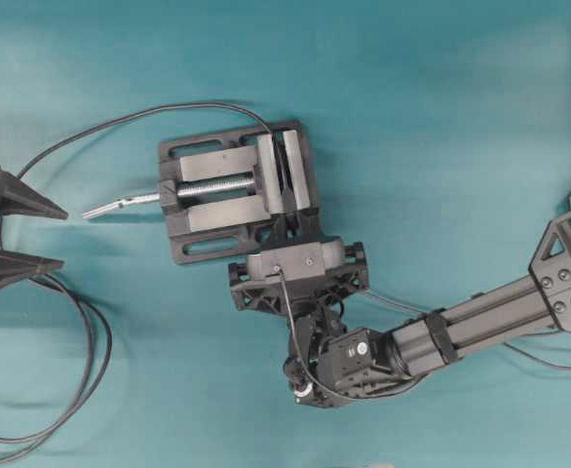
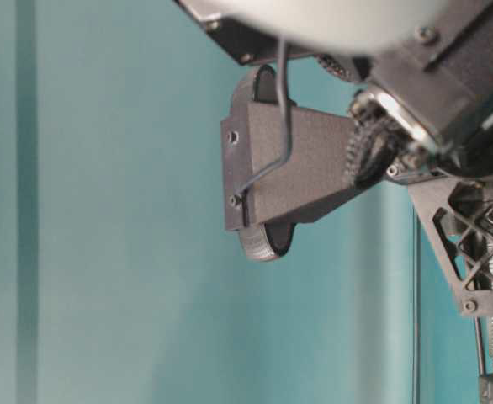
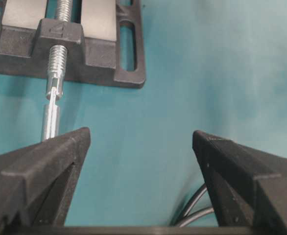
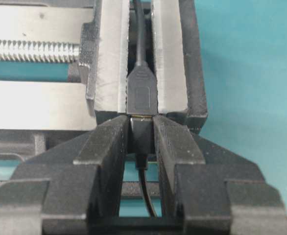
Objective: Insert the USB cable into the fixed female connector.
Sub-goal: 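Push the USB plug forward into the female connector with the right gripper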
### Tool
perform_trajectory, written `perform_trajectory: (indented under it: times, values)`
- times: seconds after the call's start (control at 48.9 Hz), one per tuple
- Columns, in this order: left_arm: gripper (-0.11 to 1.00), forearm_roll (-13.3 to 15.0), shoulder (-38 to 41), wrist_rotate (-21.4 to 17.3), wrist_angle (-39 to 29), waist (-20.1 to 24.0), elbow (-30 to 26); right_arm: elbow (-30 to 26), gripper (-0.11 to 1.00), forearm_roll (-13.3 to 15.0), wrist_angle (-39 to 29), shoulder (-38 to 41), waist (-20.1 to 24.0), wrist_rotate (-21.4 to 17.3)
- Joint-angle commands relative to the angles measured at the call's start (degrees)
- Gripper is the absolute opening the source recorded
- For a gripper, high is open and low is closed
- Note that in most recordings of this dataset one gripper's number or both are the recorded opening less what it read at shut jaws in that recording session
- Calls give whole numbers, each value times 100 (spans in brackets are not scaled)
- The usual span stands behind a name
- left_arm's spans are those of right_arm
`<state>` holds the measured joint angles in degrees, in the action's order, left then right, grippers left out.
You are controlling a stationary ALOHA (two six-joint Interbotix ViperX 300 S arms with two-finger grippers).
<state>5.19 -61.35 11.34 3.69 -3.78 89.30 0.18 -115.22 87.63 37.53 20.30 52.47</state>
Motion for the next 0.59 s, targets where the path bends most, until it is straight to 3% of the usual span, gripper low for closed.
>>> perform_trajectory:
  times: [0.0, 0.573]
  values:
    - [100, -18, 26, 62, 26, -9, -70, -35, 20, 158, 26, -123, -844, -9]
    - [100, -18, 35, 62, 26, -9, -70, -26, 20, 149, 18, -149, -659, -53]
